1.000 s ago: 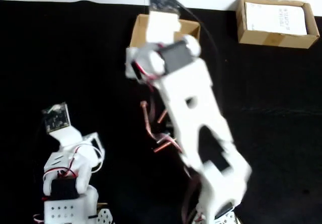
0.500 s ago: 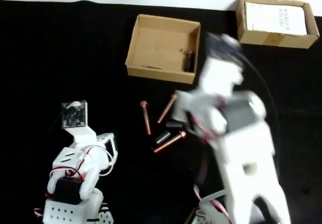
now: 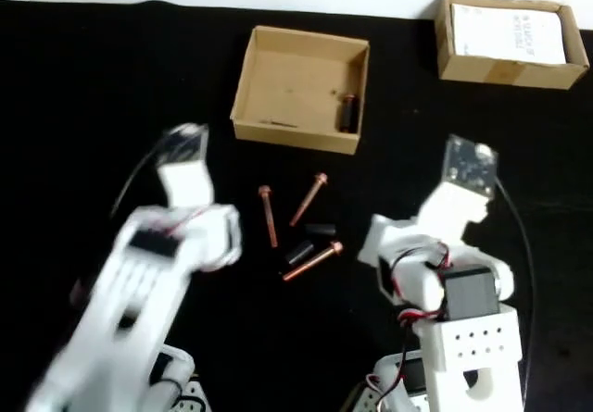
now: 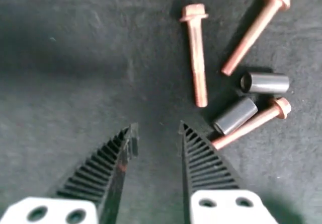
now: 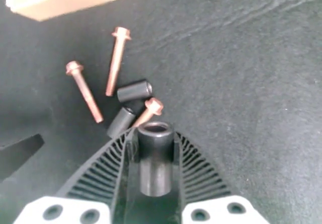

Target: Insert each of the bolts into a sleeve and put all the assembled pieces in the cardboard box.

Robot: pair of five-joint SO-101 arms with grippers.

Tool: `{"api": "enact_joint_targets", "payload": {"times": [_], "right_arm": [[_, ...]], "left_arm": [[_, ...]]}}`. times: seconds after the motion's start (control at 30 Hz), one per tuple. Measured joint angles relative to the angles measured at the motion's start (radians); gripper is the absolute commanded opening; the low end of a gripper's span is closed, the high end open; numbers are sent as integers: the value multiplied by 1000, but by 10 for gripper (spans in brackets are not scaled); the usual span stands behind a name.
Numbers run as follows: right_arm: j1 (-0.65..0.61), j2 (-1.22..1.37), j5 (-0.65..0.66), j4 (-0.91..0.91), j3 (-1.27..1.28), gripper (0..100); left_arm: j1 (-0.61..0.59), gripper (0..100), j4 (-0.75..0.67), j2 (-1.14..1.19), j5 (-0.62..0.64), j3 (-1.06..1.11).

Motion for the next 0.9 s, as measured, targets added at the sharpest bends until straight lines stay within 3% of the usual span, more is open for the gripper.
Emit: {"api": "enact_joint_targets", "payload": {"times": [0.47, 0.9], "right_arm": [[109, -3, 55, 0, 2, 7], [112, -3, 112, -11, 78, 7]], "left_arm": [[25, 144, -6, 813, 61, -549], [23, 144, 60, 985, 63, -784]]}}
